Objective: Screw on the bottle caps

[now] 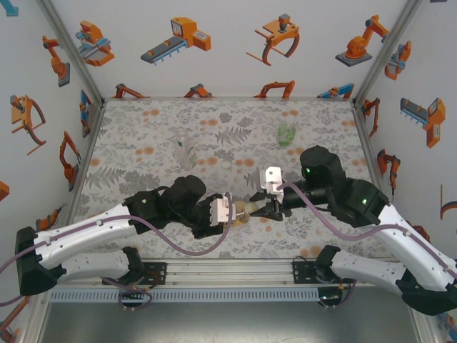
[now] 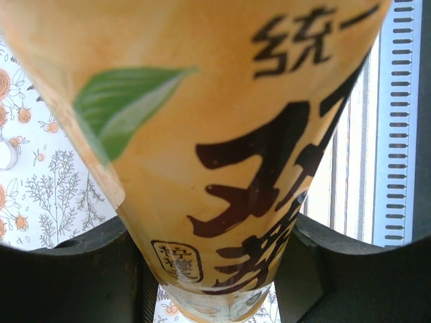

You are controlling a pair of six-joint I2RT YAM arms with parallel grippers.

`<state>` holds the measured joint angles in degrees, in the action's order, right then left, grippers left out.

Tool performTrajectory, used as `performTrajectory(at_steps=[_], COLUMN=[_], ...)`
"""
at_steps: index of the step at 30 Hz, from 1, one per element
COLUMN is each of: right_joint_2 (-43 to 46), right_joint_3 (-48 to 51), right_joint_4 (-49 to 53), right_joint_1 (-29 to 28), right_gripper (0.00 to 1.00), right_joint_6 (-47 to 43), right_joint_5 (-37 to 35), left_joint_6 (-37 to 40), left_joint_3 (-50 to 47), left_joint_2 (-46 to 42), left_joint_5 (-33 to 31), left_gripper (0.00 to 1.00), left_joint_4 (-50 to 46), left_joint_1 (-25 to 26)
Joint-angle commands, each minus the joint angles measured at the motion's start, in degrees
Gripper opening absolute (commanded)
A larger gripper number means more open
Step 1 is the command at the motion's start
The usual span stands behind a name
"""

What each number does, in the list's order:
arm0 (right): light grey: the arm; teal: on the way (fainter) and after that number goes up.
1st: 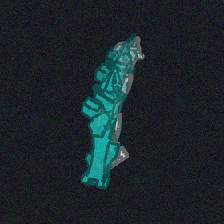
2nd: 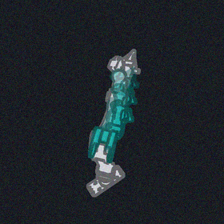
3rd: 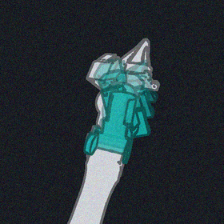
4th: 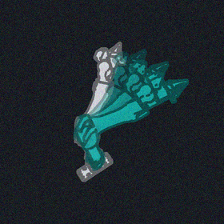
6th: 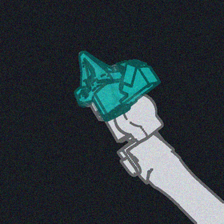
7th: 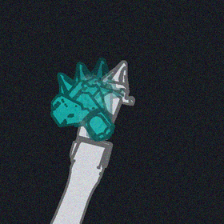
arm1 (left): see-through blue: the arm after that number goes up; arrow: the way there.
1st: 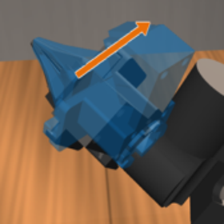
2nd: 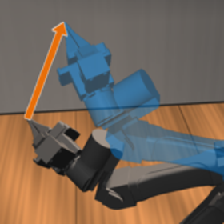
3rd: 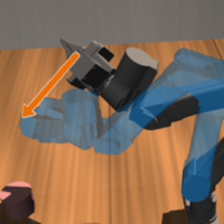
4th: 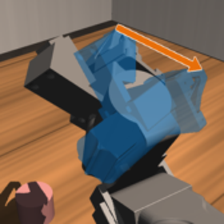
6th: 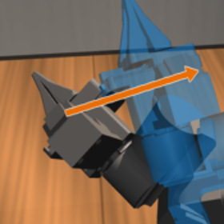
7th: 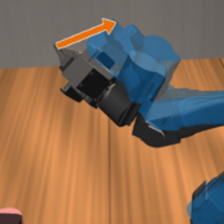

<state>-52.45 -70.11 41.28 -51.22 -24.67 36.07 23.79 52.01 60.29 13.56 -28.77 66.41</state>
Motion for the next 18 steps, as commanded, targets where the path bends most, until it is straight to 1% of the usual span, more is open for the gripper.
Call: performTrajectory(at_steps=[1, 7, 10, 15, 17, 18], right_joint_2=[0.04, 0.9, 1.11, 1.03, 1.08, 1.03], right_joint_3=[0.93, 1.89, 2.03, 1.88, 2.12, 2.45], right_joint_4=[-0.92, -0.57, -0.91, -1.68, -2.51, -3.57], right_joint_1=[-0.19, -0.19, -0.24, -0.19, -0.2, -0.22], right_gripper=[0.38, 0.4, 0.38, 0.26, 0.21, 0.16], right_joint_6=[0.57, 2.12, 2.33, 3.36, 5.53, 8.19], right_joint_5=[1.37, 0.36, 0.14, -0.3, -0.59, -1.22], left_joint_6=[-0.32, -0.19, -0.21, -0.28, -0.23, -0.16], left_joint_3=[0.47, 0.33, 0.45, 0.6, 0.57, 0.51], left_joint_2=[-0.61, -0.64, -0.44, -0.1, -0.15, -0.19], left_joint_5=[1.61, 1.32, 1.39, 1.47, 1.33, 1.06], left_gripper=[0.0, 0.0, 0.0, 0.0, 0.0, 0.0], left_joint_4=[-0.45, -0.4, -0.41, -0.29, -0.31, -0.32], left_joint_1=[0.4, 0.43, 0.44, 0.43, 0.45, 0.46])
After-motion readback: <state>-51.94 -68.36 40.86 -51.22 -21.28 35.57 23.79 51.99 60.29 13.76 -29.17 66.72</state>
